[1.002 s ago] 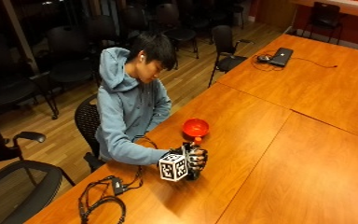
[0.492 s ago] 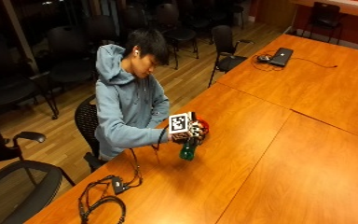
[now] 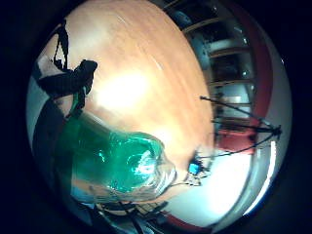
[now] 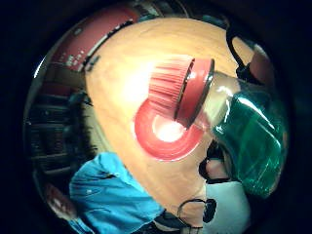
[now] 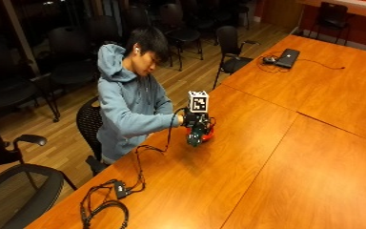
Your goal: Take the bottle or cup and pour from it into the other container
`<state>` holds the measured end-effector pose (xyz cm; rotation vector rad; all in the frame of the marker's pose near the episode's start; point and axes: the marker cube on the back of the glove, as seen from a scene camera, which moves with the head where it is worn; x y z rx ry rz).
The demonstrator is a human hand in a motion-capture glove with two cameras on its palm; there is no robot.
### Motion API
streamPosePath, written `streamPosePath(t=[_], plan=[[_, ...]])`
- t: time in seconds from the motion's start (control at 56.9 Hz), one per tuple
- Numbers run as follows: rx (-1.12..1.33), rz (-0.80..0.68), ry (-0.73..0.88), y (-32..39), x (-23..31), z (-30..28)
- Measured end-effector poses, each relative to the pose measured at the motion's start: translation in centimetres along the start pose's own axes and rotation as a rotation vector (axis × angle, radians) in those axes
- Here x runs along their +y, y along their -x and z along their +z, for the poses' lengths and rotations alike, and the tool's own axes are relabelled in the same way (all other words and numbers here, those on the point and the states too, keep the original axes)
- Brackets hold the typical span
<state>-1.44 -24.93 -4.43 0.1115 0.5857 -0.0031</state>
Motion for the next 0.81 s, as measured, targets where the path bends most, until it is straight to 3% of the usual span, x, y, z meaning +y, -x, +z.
streamPosePath(t=[0.088,0.281,0.492,0.668,0.703,0.756,0.808], plan=[[-0.050,-0.216,0.028,4.1,0.4,-1.6],[0.267,-0.270,0.106,9.0,-0.2,-2.8],[0.306,-0.329,0.132,11.5,-0.8,-2.8],[0.278,-0.305,0.140,12.5,-0.7,-2.8],[0.214,-0.253,0.131,13.2,-0.9,-2.9],[0.065,-0.048,0.096,13.9,-1.5,-3.3],[0.071,-0.097,0.065,13.4,-1.2,-3.3]])
